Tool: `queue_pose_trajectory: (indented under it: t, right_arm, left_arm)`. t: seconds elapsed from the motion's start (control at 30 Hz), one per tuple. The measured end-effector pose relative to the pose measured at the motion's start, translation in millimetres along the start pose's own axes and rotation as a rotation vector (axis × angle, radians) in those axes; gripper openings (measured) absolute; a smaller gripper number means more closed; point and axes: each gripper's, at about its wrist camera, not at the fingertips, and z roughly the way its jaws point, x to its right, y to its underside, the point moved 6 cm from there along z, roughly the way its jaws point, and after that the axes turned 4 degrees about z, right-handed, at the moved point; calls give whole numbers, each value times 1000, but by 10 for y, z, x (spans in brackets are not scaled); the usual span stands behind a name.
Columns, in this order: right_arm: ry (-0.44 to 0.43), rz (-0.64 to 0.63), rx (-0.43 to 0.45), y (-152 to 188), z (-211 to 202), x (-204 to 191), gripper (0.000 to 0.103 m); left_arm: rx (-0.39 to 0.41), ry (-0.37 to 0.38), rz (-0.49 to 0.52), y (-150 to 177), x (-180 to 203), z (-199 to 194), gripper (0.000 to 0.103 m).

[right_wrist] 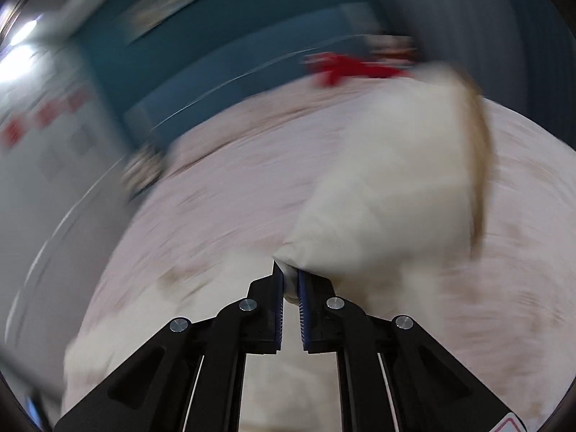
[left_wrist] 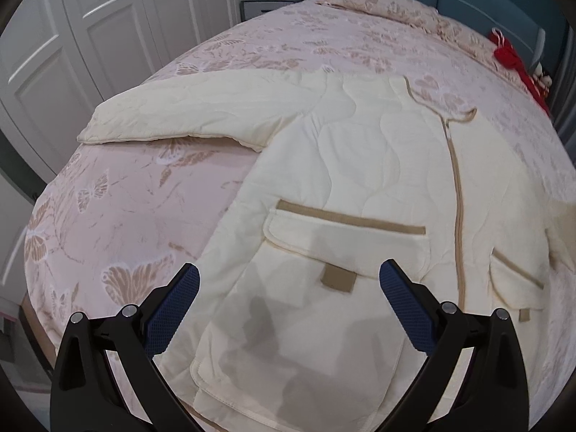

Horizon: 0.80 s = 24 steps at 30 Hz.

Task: Fold large clothes
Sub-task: 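Grasp the jacket hem with the left tool while the right tool grasps the hem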

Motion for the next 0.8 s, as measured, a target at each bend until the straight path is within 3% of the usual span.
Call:
queue_pose_trajectory:
  t: [0.1, 0.2, 0.27, 0.4, 0.47, 0.53, 0.67, 0.8]
  right_arm:
    - [-149, -155, -126, 555, 281, -1036, 8]
    - [-205, -249, -244, 1189, 613, -1674, 11]
    - [-226, -296, -305, 1550, 796, -1933, 13]
    - [-187, -446, -406, 2209, 1029, -2171, 28]
    - [-193, -440, -419, 2316, 937, -2109, 38]
    - [-189, -371, -401, 2247, 730, -1907, 55]
    - [-107, -170, -325, 1917, 462, -1195, 62]
    - [34, 59, -266, 1531, 470, -340, 62]
  left_arm:
    - [11, 19, -25, -45, -89, -35, 98]
    - [25, 42, -40, -105, -173, -48, 98]
    - [33, 76, -55, -154, -205, -30, 98]
    - [7, 226, -110, -264, -176, 130, 98]
    - [-8, 279, -144, -296, -145, 239, 98]
    - [-40, 332, -202, -339, -112, 425, 98]
    - [-110, 417, -343, -411, -20, 752, 98]
    - [-152, 475, -371, -462, 208, 915, 97]
